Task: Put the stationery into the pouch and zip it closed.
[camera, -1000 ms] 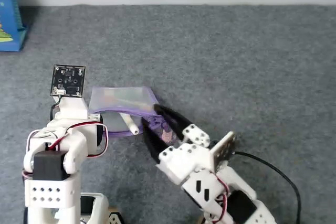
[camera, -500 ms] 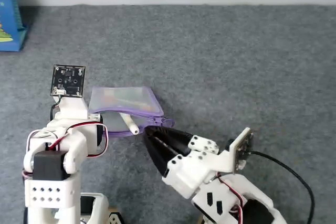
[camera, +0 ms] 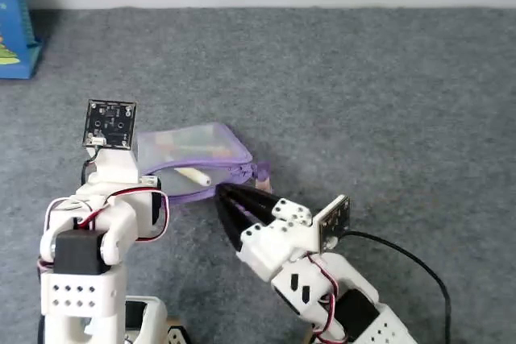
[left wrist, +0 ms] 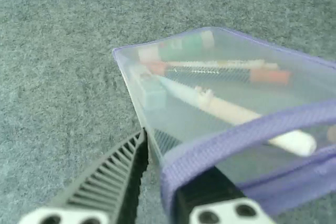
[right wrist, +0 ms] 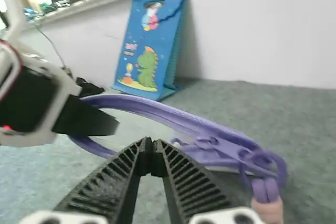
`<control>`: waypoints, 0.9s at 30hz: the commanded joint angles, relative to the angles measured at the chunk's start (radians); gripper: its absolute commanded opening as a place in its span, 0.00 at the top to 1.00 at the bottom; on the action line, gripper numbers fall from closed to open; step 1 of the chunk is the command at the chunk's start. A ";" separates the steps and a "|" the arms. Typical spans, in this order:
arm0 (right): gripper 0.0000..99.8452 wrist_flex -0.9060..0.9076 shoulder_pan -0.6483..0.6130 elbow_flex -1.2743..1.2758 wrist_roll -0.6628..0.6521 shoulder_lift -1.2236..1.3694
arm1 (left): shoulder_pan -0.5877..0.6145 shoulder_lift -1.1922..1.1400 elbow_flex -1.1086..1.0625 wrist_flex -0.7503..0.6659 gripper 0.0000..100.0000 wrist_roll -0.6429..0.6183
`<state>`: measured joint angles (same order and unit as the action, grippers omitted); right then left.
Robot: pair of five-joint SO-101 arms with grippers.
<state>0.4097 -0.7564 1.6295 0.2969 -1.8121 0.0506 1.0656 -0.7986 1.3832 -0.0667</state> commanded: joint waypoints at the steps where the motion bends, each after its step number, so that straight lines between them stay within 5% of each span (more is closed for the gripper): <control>1: 0.99 0.165 0.048 -0.130 0.054 0.042 | 0.005 0.000 0.010 -0.021 0.99 -0.008; 9: 0.99 0.545 0.071 -0.405 0.160 0.053 | 0.005 0.000 0.010 -0.021 0.99 -0.008; 15: 0.99 0.572 0.214 -0.344 -0.064 0.053 | 0.048 0.000 0.010 -0.021 0.99 -0.008; 21: 0.99 0.595 0.222 -0.209 -0.078 0.053 | 0.054 0.000 0.010 -0.021 0.99 -0.006; 27: 0.86 0.596 0.223 -0.218 -0.072 0.054 | 0.052 -0.005 0.010 -0.021 0.99 -0.005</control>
<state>1.0019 -0.5386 1.4316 0.2309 -1.7538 0.0997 1.0671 -0.7986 1.3832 -0.0652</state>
